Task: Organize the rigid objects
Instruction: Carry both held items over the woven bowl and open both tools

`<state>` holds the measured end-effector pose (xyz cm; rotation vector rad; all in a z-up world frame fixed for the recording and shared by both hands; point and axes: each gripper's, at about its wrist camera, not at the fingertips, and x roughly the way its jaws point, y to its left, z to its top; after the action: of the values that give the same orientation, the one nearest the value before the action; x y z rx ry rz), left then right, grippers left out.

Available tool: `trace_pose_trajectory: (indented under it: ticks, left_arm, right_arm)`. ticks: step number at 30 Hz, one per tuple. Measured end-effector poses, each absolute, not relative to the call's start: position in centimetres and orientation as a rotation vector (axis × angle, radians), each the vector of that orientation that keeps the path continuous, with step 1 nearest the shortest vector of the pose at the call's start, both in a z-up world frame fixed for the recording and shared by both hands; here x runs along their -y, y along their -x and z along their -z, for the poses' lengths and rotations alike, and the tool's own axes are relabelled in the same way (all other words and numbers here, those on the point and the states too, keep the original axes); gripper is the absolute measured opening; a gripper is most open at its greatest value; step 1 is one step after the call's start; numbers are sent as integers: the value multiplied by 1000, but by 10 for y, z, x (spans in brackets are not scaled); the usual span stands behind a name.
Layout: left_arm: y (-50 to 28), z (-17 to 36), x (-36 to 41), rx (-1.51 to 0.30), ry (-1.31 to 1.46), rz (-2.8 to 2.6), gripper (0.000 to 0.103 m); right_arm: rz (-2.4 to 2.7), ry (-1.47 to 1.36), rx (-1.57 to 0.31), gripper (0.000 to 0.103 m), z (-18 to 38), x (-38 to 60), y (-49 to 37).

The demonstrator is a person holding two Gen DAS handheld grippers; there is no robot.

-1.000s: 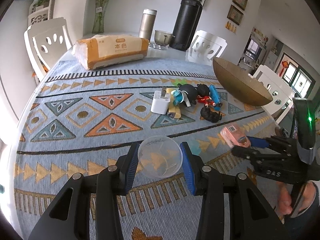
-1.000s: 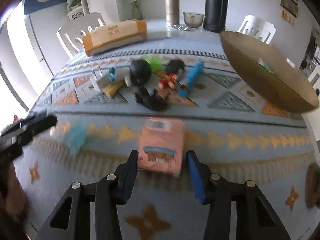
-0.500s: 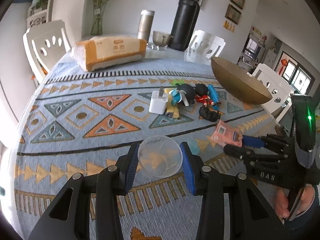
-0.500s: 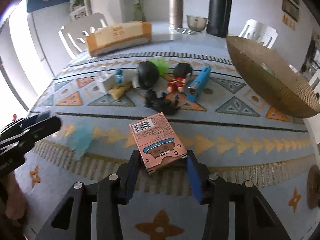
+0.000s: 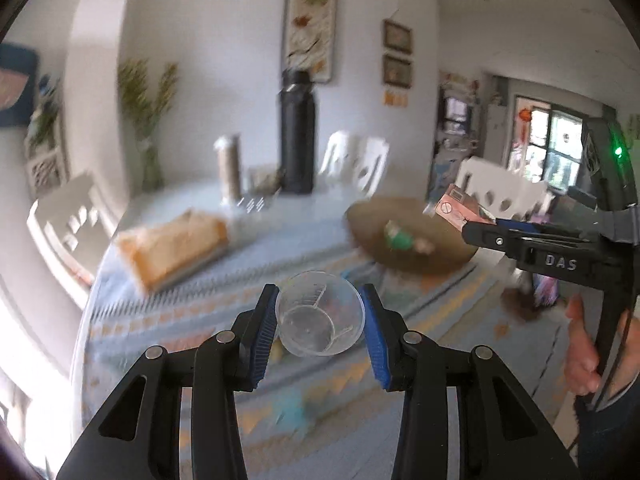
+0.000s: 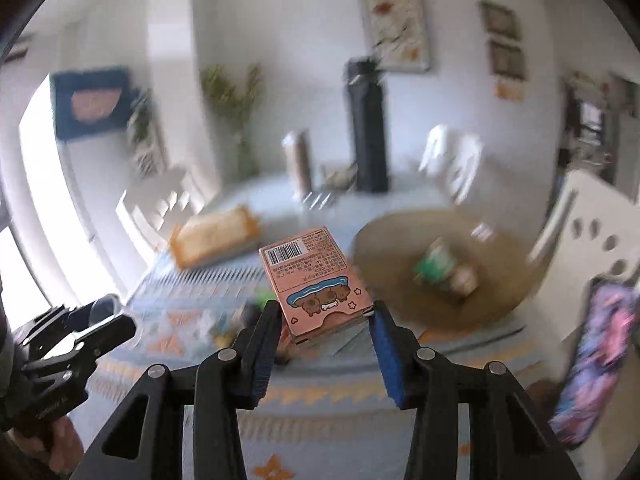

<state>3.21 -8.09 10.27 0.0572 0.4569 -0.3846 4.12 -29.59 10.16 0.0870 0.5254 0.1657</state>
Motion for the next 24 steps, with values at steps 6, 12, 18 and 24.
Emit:
trace_pose_trajectory:
  ticks: [6,12,18,24]
  left_arm:
    - [-98,-145,146,-461,13,528,38]
    - [-180,-96,208,-664,85,588,38]
    - [-204,-67,242,-713,80,606,38]
    - [-192,-83,223,-709,144,600,59]
  right_arm:
    - [19,-211,-469,44,-140,358,-62]
    - [109,-249,-625,44,-98,384,-112]
    - [127,-281,-752,45,-65,397,-151]
    - [112,-264,-695,49,-79,404,-141]
